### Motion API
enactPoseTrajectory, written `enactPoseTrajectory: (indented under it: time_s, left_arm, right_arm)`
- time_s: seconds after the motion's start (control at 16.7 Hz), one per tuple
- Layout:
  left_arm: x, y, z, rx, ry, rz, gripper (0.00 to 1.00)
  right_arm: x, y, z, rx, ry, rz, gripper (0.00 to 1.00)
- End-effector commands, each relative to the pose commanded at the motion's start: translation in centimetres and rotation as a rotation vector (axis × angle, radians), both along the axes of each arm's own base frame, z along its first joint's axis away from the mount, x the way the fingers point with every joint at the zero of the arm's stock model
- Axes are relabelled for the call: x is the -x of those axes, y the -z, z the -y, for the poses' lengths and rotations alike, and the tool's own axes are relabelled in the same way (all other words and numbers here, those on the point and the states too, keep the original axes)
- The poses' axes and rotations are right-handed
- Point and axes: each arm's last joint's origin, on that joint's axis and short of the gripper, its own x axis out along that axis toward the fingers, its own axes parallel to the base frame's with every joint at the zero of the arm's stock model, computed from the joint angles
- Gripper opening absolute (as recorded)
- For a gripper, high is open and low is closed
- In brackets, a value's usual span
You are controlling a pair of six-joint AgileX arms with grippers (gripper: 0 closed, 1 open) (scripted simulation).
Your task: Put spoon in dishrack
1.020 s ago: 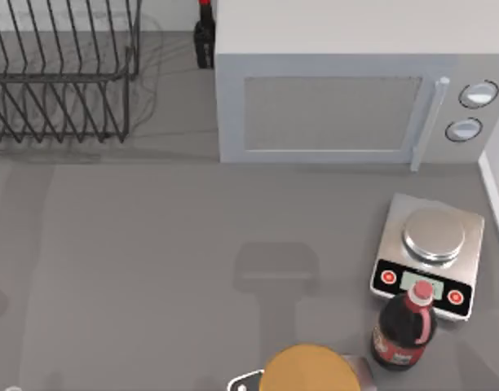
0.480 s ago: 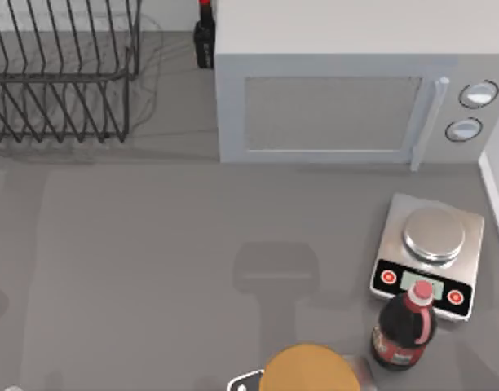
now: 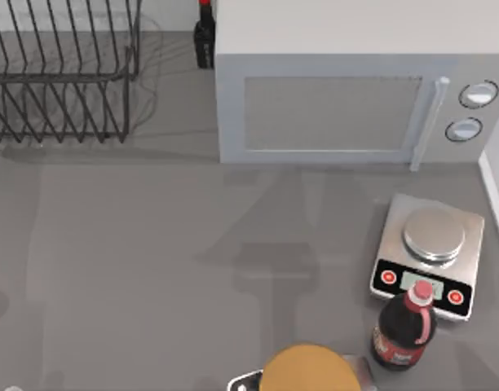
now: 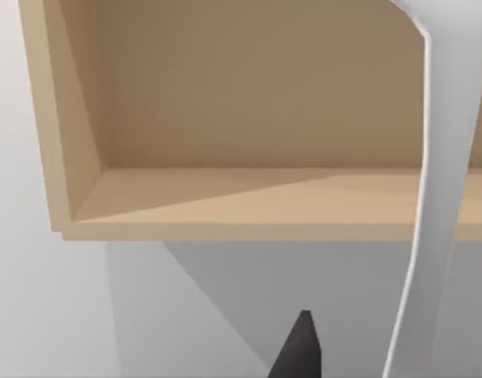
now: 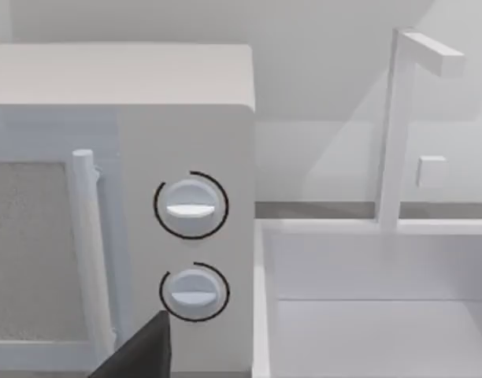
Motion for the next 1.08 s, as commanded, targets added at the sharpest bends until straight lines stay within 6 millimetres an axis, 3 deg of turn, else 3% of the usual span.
enactPoseTrajectory:
  time_s: [0.24,0.42,0.54,0.9,1.08]
  left_arm:
    - [-5.4,6.5,0.3,-0.004,0.000,0.017,0.00]
    - [-7.3,11.1,0.9,-0.003,0.000,0.014,0.00]
    - [-7.8,13.1,1.2,-0.002,0.000,0.006,0.00]
    - [-7.9,14.0,1.4,-0.001,0.000,0.001,0.00]
    - [-7.9,14.0,1.4,-0.001,0.000,0.001,0.23]
  right_arm:
    - [0.0,0.0,0.0,0.000,0.000,0.000,1.00]
    - [0.0,0.0,0.0,0.000,0.000,0.000,1.00]
    - [0.0,0.0,0.0,0.000,0.000,0.000,1.00]
    - [0.0,0.0,0.0,0.000,0.000,0.000,1.00]
    - [0.0,0.0,0.0,0.000,0.000,0.000,1.00]
